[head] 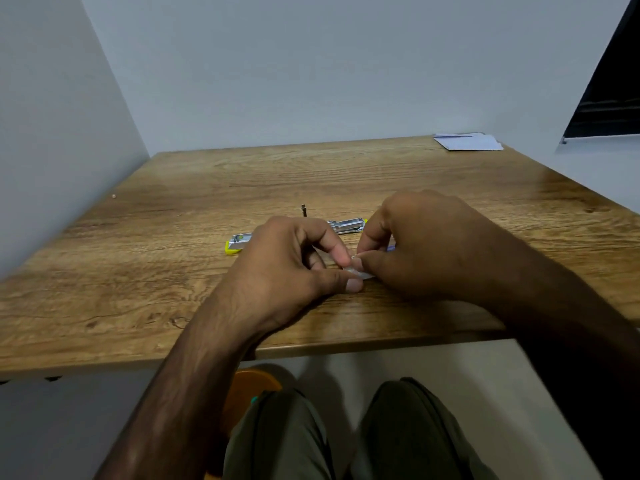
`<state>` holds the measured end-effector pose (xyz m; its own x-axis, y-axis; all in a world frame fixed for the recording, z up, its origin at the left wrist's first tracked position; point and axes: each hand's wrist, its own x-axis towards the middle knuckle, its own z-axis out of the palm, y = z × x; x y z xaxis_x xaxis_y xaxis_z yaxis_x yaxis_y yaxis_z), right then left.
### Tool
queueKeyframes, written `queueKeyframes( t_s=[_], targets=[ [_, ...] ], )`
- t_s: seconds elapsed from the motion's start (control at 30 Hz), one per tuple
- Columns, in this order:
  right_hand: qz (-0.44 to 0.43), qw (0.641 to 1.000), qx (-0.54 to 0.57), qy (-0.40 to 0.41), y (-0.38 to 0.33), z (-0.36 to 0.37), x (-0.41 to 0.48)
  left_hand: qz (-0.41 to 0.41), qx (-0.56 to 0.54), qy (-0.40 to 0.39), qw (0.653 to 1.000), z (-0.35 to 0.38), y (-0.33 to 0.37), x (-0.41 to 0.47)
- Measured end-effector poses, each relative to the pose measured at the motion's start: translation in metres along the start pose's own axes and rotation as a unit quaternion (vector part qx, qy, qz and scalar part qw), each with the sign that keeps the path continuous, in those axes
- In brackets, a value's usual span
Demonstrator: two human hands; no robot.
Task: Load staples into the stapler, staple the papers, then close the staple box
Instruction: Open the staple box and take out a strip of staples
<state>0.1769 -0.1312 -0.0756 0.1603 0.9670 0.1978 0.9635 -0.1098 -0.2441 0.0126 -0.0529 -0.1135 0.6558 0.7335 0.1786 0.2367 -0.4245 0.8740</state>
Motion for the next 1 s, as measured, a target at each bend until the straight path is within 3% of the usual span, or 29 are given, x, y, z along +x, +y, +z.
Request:
queueKeyframes(
  t_s=[0.1, 0.17, 0.3, 0.4, 0.5, 0.67, 1.0],
  targets=[
    [0.014, 1.000, 0.025, 0.004, 0.004, 0.001, 0.002, 0.007, 0.010, 0.014, 1.000, 0.000, -0.003, 0.000],
    [0.032, 0.995, 0.098, 0.010, 0.011, 0.002, 0.005, 0.007, 0.011, 0.017, 1.000, -0.001, -0.004, 0.000],
    [0.073, 0.946, 0.311, 0.054, 0.031, 0.002, 0.007, 0.013, -0.010, 0.000, 1.000, -0.001, -0.005, 0.002],
    [0.093, 0.929, 0.342, 0.105, 0.044, 0.007, 0.003, 0.022, -0.013, 0.006, 1.000, -0.002, -0.006, 0.002],
    [0.117, 0.898, 0.411, 0.104, 0.049, 0.015, -0.003, 0.033, -0.013, 0.010, 0.999, -0.001, -0.005, 0.000],
    [0.105, 0.879, 0.449, 0.118, 0.052, 0.021, -0.006, 0.061, -0.021, -0.004, 0.998, 0.003, 0.002, -0.001],
    [0.093, 0.884, 0.446, 0.103, 0.051, 0.024, -0.007, 0.047, 0.043, 0.016, 0.998, 0.008, 0.006, 0.002]
  ],
)
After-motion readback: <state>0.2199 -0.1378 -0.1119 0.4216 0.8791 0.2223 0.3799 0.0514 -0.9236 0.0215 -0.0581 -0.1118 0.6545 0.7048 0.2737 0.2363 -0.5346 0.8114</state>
